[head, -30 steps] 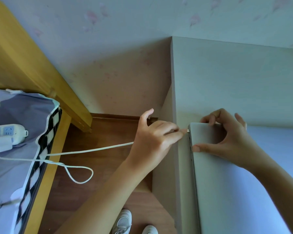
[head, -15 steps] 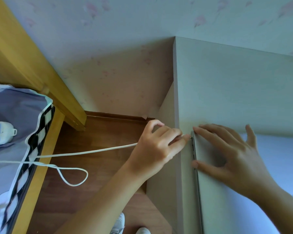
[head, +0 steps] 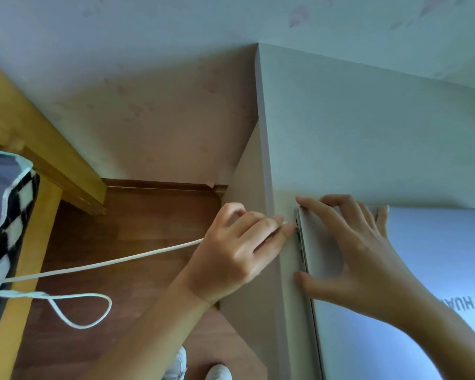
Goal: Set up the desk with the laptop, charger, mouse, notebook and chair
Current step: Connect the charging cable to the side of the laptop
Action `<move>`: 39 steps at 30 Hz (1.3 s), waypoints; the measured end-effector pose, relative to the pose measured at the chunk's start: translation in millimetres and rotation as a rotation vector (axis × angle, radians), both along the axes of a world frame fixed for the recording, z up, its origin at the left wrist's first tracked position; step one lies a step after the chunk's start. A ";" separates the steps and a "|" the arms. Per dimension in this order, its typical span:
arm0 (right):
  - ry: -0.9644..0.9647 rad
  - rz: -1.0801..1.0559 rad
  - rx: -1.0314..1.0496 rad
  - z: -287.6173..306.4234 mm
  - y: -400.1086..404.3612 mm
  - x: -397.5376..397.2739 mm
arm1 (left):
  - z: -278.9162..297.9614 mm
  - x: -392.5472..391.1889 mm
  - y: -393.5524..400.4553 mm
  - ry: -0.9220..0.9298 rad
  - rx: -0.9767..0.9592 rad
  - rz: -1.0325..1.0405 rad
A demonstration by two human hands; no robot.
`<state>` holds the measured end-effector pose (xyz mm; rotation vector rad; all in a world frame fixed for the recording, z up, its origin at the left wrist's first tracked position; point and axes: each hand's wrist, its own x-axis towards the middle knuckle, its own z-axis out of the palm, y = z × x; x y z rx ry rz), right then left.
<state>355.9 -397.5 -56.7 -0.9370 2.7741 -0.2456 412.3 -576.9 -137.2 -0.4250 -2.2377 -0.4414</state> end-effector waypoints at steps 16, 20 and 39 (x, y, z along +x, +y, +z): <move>-0.142 -0.135 -0.136 5.6 -14.8 -6.6 | 0.4 -3.1 0.2 0.014 0.086 -0.010; -0.153 -0.123 -0.148 5.9 -13.7 -6.1 | 1.8 -1.9 2.5 0.003 0.089 -0.015; -0.059 -0.108 -0.194 -6.8 -14.1 -5.2 | 9.9 -8.8 2.7 -0.059 0.058 -0.055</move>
